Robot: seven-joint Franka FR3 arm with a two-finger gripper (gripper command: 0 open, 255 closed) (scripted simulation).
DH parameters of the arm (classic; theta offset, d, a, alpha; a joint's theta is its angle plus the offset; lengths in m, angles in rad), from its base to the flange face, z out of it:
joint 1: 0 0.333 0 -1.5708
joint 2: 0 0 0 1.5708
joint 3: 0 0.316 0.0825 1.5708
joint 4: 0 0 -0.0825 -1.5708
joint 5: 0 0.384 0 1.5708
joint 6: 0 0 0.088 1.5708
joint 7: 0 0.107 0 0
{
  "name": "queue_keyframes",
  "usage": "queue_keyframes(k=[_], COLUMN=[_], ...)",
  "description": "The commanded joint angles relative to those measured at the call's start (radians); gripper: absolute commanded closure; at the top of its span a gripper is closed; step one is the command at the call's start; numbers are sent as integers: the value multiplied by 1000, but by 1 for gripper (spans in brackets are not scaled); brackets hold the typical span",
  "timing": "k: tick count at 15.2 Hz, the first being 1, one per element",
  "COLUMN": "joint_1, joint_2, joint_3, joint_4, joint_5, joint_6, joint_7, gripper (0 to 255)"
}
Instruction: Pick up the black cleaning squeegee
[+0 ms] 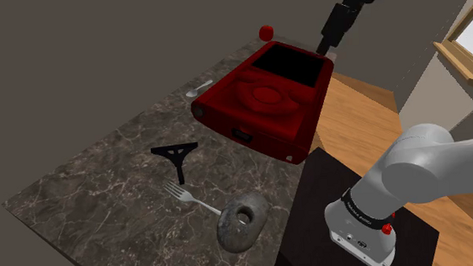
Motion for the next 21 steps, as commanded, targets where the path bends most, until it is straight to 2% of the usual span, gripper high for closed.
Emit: queue_keyframes(k=[1,7,13,17,21], joint_1=[0,10,13,3,-18], joint_2=[0,52,165,273,406], joint_3=[0,140,285,383,483], joint_4=[0,-78,-105,-93,-59], joint_5=[0,66,116,129,113], joint_6=[0,117,245,331,415], joint_7=[0,173,346,467,597], gripper=[0,0,0,0,0])
